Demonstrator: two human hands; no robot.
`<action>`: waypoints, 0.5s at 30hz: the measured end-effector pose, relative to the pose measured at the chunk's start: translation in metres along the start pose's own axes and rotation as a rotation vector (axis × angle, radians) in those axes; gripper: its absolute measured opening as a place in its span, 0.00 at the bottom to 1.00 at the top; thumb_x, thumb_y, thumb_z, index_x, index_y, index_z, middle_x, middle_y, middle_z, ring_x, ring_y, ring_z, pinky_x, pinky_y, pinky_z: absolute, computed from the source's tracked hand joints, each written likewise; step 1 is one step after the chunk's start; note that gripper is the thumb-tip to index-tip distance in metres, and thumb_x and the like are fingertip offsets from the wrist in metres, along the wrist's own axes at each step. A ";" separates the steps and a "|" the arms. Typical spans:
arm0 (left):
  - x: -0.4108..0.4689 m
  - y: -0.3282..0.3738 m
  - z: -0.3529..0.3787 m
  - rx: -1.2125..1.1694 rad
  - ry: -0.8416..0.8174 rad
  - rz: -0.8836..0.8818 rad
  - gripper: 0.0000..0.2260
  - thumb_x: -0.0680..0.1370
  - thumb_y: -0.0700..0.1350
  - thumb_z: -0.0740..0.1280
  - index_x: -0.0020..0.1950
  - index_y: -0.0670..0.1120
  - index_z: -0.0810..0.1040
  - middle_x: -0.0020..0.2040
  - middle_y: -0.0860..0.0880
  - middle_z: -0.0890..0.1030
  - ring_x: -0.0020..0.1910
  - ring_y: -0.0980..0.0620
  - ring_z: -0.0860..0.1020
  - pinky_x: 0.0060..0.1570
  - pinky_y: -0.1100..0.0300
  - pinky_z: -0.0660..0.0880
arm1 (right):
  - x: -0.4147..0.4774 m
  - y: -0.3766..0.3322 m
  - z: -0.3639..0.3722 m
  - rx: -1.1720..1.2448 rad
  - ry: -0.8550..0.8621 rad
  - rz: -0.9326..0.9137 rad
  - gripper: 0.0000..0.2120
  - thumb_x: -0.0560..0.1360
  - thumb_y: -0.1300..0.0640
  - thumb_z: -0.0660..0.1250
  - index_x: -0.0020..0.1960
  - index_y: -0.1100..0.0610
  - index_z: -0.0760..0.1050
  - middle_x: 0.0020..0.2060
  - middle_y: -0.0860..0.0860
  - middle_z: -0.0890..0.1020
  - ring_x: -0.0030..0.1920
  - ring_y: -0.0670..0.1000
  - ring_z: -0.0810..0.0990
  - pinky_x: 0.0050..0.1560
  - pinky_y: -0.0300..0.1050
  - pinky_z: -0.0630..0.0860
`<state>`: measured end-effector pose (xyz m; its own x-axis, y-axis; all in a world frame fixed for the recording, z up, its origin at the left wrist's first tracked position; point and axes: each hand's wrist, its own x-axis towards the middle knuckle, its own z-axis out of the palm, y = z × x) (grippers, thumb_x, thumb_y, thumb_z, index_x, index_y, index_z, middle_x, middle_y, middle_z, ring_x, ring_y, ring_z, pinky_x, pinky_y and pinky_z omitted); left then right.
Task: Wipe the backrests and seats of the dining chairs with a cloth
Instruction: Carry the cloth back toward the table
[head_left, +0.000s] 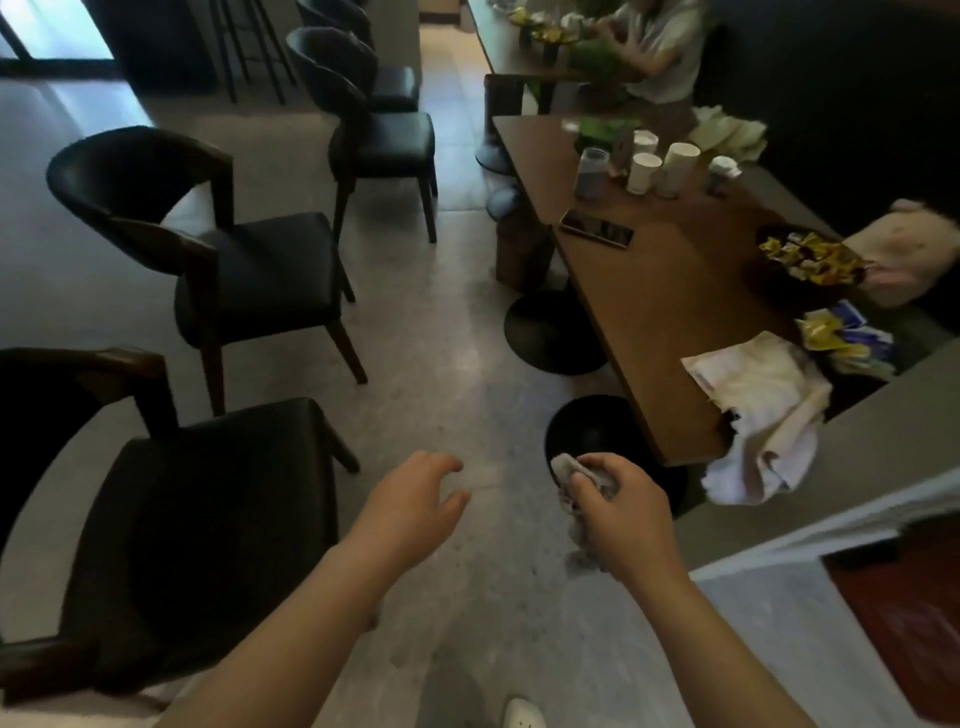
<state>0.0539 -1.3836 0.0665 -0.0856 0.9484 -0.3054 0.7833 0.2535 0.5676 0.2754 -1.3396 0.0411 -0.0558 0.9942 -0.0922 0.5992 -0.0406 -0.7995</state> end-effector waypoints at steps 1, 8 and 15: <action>0.012 0.011 0.004 0.001 -0.007 0.001 0.19 0.81 0.52 0.62 0.71 0.51 0.70 0.69 0.51 0.70 0.66 0.52 0.71 0.65 0.56 0.70 | 0.012 0.005 -0.007 0.010 0.004 0.016 0.09 0.78 0.49 0.67 0.55 0.52 0.78 0.48 0.48 0.79 0.46 0.43 0.77 0.43 0.39 0.73; 0.080 0.054 0.025 0.024 -0.030 -0.001 0.18 0.80 0.54 0.62 0.70 0.53 0.70 0.66 0.53 0.72 0.63 0.54 0.72 0.59 0.61 0.70 | 0.087 0.024 -0.048 -0.022 0.019 0.038 0.12 0.81 0.60 0.58 0.59 0.58 0.79 0.53 0.53 0.75 0.43 0.40 0.73 0.42 0.26 0.67; 0.149 0.065 0.008 0.049 -0.036 0.024 0.19 0.80 0.55 0.62 0.70 0.53 0.70 0.67 0.54 0.72 0.63 0.55 0.72 0.59 0.62 0.69 | 0.143 0.015 -0.063 0.136 0.016 0.142 0.11 0.76 0.56 0.69 0.58 0.51 0.76 0.51 0.46 0.79 0.45 0.43 0.77 0.30 0.26 0.72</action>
<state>0.0968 -1.2279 0.0514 -0.0446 0.9463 -0.3203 0.8141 0.2203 0.5374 0.3268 -1.1915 0.0528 0.0354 0.9789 -0.2011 0.4864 -0.1927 -0.8522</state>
